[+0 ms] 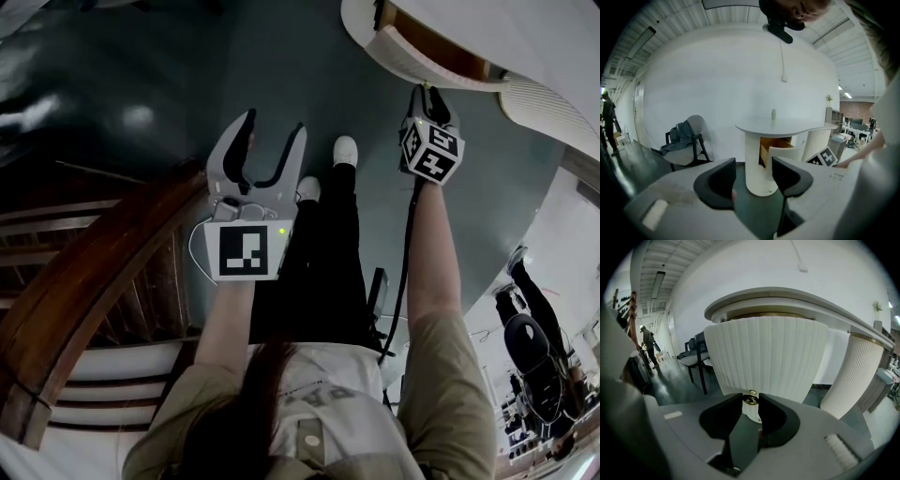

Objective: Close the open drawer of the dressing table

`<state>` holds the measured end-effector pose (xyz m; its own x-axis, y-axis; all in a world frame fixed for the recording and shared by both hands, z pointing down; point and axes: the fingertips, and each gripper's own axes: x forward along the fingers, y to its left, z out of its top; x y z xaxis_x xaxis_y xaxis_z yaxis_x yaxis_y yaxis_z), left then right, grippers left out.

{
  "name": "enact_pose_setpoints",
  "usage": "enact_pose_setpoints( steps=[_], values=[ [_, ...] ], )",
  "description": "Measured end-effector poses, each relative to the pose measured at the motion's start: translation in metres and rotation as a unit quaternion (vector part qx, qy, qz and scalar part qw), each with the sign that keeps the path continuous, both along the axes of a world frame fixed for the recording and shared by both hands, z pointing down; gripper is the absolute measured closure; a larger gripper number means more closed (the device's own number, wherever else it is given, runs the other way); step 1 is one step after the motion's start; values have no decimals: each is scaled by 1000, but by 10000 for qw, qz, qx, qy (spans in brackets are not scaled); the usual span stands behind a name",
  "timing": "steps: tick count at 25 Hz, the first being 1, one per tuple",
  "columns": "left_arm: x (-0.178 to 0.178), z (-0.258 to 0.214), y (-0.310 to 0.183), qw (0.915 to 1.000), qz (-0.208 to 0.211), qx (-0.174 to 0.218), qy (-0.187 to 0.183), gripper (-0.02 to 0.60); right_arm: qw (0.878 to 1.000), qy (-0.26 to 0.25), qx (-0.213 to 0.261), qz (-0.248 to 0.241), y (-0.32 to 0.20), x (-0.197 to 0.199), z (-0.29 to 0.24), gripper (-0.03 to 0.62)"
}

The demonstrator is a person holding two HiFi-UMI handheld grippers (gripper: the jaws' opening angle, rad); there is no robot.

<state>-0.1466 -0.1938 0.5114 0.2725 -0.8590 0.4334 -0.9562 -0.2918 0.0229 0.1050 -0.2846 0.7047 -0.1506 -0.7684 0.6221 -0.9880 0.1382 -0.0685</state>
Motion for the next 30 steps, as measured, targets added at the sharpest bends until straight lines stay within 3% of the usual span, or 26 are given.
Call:
enact_pose_setpoints(
  steps=[30],
  values=[
    [-8,8,-13,9999,-105,-73,-29,327,9999,126,-52,12,-59,7,1,484]
  ],
)
